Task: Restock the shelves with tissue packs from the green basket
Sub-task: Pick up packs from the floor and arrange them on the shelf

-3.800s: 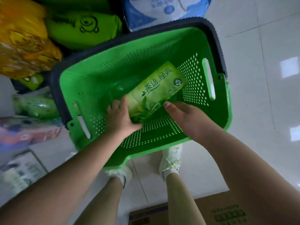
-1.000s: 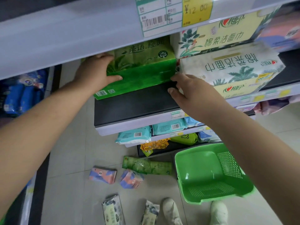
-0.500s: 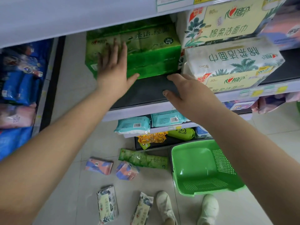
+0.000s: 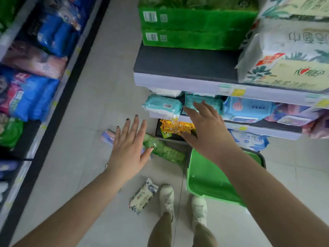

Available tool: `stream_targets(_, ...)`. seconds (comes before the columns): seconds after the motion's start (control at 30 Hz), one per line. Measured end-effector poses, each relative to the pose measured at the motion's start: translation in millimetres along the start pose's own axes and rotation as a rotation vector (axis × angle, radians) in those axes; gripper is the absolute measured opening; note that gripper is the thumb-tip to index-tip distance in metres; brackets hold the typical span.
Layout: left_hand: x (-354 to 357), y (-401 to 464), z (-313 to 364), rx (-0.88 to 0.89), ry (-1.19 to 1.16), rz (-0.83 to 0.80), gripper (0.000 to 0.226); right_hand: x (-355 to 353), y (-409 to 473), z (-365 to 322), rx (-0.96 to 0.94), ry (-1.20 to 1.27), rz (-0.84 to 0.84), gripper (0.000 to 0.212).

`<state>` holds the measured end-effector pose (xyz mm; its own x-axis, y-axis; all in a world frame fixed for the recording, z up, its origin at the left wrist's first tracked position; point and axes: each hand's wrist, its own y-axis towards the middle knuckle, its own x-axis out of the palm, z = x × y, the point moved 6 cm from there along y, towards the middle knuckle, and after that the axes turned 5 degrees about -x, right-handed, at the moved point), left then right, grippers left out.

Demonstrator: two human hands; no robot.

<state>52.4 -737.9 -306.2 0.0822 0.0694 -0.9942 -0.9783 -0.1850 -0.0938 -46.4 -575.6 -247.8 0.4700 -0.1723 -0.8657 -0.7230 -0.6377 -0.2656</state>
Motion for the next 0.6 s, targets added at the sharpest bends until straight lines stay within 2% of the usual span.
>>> stream_targets(0.27, 20.7, -57.2, 11.6, -0.142, -0.019, -0.004, 0.061, 46.3, -25.5, -1.3, -0.088, -0.01, -0.184, 0.073)
stream_targets(0.43, 10.1, -66.0, 27.7, -0.28, -0.07, 0.081, 0.084, 45.1, -39.6, 8.6, -0.139, -0.042, -0.215, 0.073)
stream_targets(0.6, 0.0, -68.6, 54.2, -0.296, -0.101, 0.106, 0.087, 30.2, -44.0, 10.4, -0.183, -0.071, -0.185, 0.073)
